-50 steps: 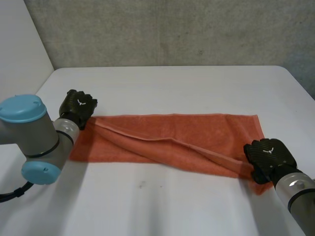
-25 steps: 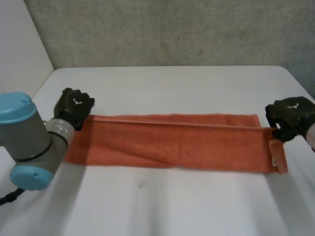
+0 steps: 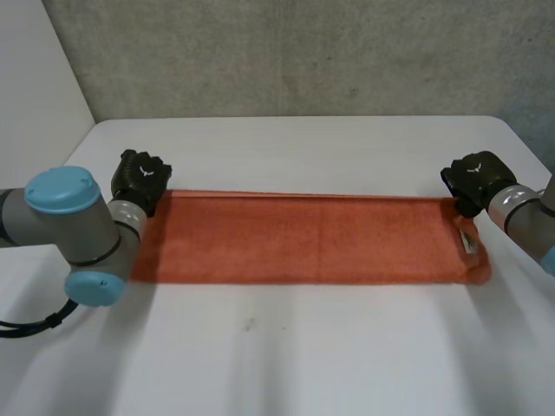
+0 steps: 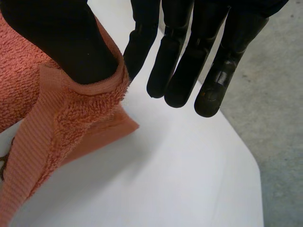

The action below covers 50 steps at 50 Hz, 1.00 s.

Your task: Fold the laundry

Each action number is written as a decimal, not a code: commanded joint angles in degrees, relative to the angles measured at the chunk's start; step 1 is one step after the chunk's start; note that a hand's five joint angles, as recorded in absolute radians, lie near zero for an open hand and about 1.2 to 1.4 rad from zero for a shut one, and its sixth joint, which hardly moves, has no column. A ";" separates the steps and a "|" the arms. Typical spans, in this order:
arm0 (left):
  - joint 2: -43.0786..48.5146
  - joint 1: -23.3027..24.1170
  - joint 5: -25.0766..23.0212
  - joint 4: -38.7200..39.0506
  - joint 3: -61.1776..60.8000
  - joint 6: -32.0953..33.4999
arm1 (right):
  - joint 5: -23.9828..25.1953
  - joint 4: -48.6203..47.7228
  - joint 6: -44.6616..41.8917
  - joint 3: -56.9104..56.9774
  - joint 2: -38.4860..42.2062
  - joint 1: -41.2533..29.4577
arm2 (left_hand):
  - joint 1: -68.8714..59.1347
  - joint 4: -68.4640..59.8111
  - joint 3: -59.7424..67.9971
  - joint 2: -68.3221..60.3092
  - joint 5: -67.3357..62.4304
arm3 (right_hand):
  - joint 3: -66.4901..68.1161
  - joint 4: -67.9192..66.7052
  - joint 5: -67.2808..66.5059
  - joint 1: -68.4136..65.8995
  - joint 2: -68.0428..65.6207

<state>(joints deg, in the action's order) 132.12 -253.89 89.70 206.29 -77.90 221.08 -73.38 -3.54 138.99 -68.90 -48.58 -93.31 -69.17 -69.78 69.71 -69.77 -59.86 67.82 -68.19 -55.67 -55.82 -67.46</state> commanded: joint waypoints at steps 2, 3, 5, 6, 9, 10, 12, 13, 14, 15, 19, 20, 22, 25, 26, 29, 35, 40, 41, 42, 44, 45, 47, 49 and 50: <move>2.96 -0.03 -0.14 1.30 4.16 0.32 | -0.18 -3.41 0.05 4.21 2.35 -0.38 | -10.83 -10.22 10.29 -10.23 -10.14 | 12.18 -11.81 -14.33 -24.18 -12.54; 3.31 -0.03 -0.14 2.61 5.98 0.23 | -0.62 -4.80 0.14 6.56 2.44 -0.72 | -10.83 -10.22 10.29 -10.23 -10.14 | 12.18 -11.81 -14.33 -24.18 -12.54; 3.32 -0.03 -0.05 4.54 8.18 0.23 | -1.84 -6.64 0.57 9.46 2.18 -1.08 | -10.83 -10.22 10.29 -10.23 -10.14 | 12.18 -11.81 -14.33 -24.18 -12.54; 2.97 -0.03 0.13 6.73 10.46 0.06 | -3.68 -8.92 0.93 12.70 1.57 -1.60 | -10.83 -10.22 10.29 -10.23 -10.14 | 12.18 -11.81 -14.33 -24.18 -12.54; 0.35 0.06 0.13 12.52 13.90 -1.08 | -7.37 -15.24 2.94 18.51 -1.58 -3.18 | -10.83 -10.22 10.29 -10.23 -10.14 | 12.18 -11.81 -14.33 -24.18 -12.54; 0.33 0.06 0.13 12.55 13.91 -1.09 | -7.39 -15.27 2.95 18.54 -1.60 -3.19 | -10.83 -10.22 10.29 -10.23 -10.14 | 12.18 -11.81 -14.33 -24.18 -12.54; -3.01 0.06 0.22 16.51 14.35 -2.58 | -8.44 -19.14 5.24 20.21 -4.15 -3.80 | -10.83 -10.22 10.29 -10.23 -10.14 | 12.18 -11.81 -14.33 -24.18 -12.54; -6.58 0.06 0.39 20.86 14.18 -5.02 | -9.05 -22.97 8.02 20.73 -6.94 -3.98 | -10.83 -10.22 10.29 -10.23 -10.14 | 12.18 -11.81 -14.33 -24.18 -12.54; -9.92 0.14 0.65 24.73 13.74 -8.00 | -9.23 -25.70 11.36 20.73 -9.57 -3.98 | -10.83 -10.22 10.29 -10.23 -10.14 | 12.18 -11.81 -14.33 -24.18 -12.54; -9.96 0.15 0.65 24.77 13.74 -8.03 | -9.24 -25.73 11.39 20.73 -9.60 -3.98 | -10.83 -10.22 10.29 -10.23 -10.14 | 12.18 -11.81 -14.33 -24.18 -12.54; -17.15 0.23 1.88 27.94 11.90 -14.26 | -8.27 -25.04 17.96 17.41 -14.95 -3.81 | -10.83 -10.22 10.29 -10.23 -10.14 | 12.18 -11.81 -14.33 -24.18 -12.54; -17.16 0.23 1.88 27.93 11.89 -14.27 | -8.27 -25.03 17.98 17.39 -14.96 -3.80 | -10.83 -10.22 10.29 -10.23 -10.14 | 12.18 -11.81 -14.33 -24.18 -12.54; -18.30 0.23 2.32 25.93 10.06 -15.24 | -6.43 -22.32 18.95 13.11 -16.19 -3.72 | -10.83 -10.22 10.29 -10.23 -10.14 | 12.18 -11.81 -14.33 -24.18 -12.54; -17.87 0.15 2.32 22.76 6.90 -15.50 | -4.67 -20.03 18.25 7.67 -16.81 -3.46 | -10.83 -10.22 10.29 -10.23 -10.14 | 12.18 -11.81 -14.33 -24.18 -12.54; -17.87 0.15 2.32 22.75 6.88 -15.50 | -4.66 -20.02 18.24 7.64 -16.81 -3.45 | -10.83 -10.22 10.29 -10.23 -10.14 | 12.18 -11.81 -14.33 -24.18 -12.54; -17.25 -0.03 2.41 21.34 2.31 -15.68 | -3.79 -19.23 17.19 1.40 -16.90 -3.45 | -10.83 -10.22 10.29 -10.23 -10.14 | 12.18 -11.81 -14.33 -24.18 -12.54; -13.13 -0.47 1.19 21.43 -7.43 -16.20 | -1.42 -19.75 16.23 -9.48 -15.76 -3.45 | -10.83 -10.22 10.29 -10.23 -10.14 | 12.18 -11.81 -14.33 -24.18 -12.54; -6.81 -0.38 0.22 20.91 -9.55 -15.94 | 0.52 -19.40 12.11 -13.53 -10.24 -3.63 | -10.83 -10.22 10.29 -10.23 -10.14 | 12.18 -11.81 -14.33 -24.18 -12.54; -5.05 -0.38 0.04 20.64 -9.73 -15.94 | 0.43 -19.05 9.92 -14.07 -8.30 -3.72 | -10.83 -10.22 10.29 -10.23 -10.14 | 12.18 -11.81 -14.33 -24.18 -12.54; -5.03 -0.38 0.04 20.64 -9.73 -15.94 | 0.43 -19.05 9.90 -14.07 -8.28 -3.72 | -10.83 -10.22 10.29 -10.23 -10.14 | 12.18 -11.81 -14.33 -24.18 -12.54; -2.67 -0.47 0.13 19.51 -10.17 -15.68 | -0.18 -18.09 5.70 -15.21 -5.74 -3.89 | -10.83 -10.22 10.29 -10.23 -10.14 | 12.18 -11.81 -14.33 -24.18 -12.54; -2.66 -0.47 0.13 19.50 -10.17 -15.68 | -0.18 -18.08 5.68 -15.21 -5.73 -3.89 | -10.83 -10.22 10.29 -10.23 -10.14 | 12.18 -11.81 -14.33 -24.18 -12.54; -2.05 -0.47 0.04 15.04 -10.70 -15.24 | -0.44 -15.38 2.96 -16.35 -4.94 -3.81 | -10.83 -10.22 10.29 -10.23 -10.14 | 12.18 -11.81 -14.33 -24.18 -12.54; -2.13 -0.47 0.04 12.06 -11.22 -14.89 | -0.53 -13.18 2.52 -16.79 -5.38 -3.54 | -10.83 -10.22 10.29 -10.23 -10.14 | 12.18 -11.81 -14.33 -24.18 -12.54; -2.13 -0.47 0.04 12.03 -11.23 -14.89 | -0.53 -13.16 2.51 -16.79 -5.38 -3.54 | -10.83 -10.22 10.29 -10.23 -10.14 | 12.18 -11.81 -14.33 -24.18 -12.54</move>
<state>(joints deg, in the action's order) 128.98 -254.35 89.74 224.40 -88.56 205.49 -73.39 -20.76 144.96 -84.64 -54.92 -97.10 -69.46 -69.78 69.76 -69.80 -59.86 68.04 -68.39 -56.96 -55.82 -67.46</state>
